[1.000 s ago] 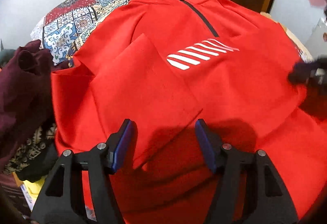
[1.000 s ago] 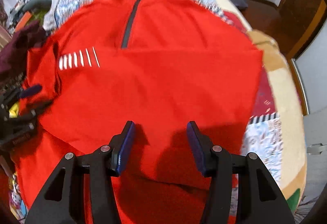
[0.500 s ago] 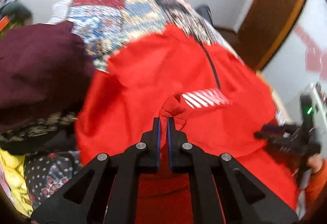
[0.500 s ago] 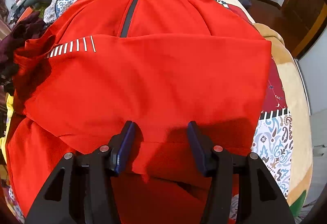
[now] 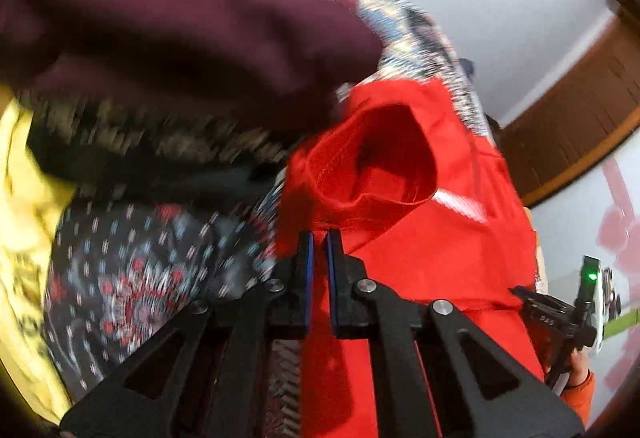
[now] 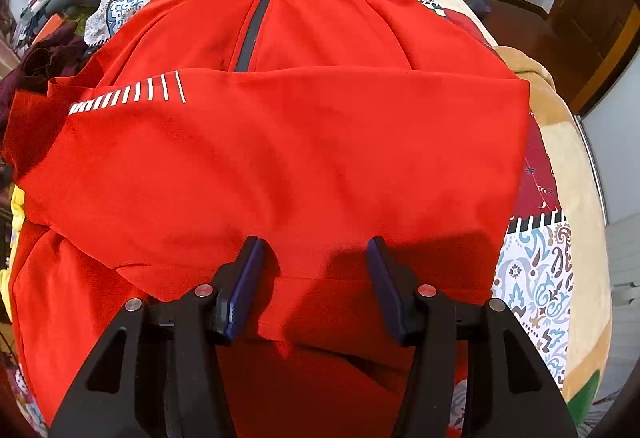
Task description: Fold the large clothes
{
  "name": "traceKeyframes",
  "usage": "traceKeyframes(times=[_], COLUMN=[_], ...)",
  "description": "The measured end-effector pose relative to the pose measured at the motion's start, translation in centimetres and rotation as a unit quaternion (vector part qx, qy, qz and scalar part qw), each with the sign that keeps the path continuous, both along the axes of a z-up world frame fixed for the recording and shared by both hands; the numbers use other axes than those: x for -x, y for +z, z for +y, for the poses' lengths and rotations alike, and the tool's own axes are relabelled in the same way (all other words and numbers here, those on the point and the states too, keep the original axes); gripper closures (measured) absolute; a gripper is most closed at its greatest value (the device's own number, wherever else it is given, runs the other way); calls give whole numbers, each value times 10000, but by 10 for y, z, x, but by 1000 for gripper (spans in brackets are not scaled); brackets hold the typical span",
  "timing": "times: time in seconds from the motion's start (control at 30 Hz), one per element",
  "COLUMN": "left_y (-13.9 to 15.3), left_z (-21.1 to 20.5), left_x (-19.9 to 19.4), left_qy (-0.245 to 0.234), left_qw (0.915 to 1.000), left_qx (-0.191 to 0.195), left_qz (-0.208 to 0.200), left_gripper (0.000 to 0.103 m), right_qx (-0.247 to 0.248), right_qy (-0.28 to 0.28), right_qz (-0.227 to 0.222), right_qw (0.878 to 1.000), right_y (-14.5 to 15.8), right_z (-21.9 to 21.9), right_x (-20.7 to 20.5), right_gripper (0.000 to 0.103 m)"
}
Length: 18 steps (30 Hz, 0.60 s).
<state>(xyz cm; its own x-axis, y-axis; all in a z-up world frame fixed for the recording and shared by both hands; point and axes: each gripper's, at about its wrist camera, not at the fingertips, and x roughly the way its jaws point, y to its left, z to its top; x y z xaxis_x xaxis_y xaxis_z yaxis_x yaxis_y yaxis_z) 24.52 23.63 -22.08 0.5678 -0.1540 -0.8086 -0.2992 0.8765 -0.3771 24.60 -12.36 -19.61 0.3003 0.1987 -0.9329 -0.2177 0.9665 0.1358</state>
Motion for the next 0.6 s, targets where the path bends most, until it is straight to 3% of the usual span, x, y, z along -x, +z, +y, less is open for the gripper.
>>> traceKeyframes(times=[0.13,0.2,0.3,0.5,0.6], left_y=[-26,-34,-39,-9,15], left_z=[12,15,10,-16,-39], left_x=[23,32,39,30,18], left_qy=[404,446,320,-230,-571], left_qw=[9988,9981,9972,9941,9891], left_qx=[-23,-12,-302,-980,-1347], left_qz=[286,423,598,410,173], left_gripper=[97,97,97,97,91], right_qx=[-8,-3,15,82,117], right_qy=[-9,-4,-5,-40,-50], right_qz=[-11,-16,-3,134,97], right_qw=[10000,10000,10000,9999,9999], right_y=[0,0,0,5,12], right_z=[0,-1,-1,0,0], right_x=[0,1,0,-5,-10], right_gripper=[53,53,53,53,53])
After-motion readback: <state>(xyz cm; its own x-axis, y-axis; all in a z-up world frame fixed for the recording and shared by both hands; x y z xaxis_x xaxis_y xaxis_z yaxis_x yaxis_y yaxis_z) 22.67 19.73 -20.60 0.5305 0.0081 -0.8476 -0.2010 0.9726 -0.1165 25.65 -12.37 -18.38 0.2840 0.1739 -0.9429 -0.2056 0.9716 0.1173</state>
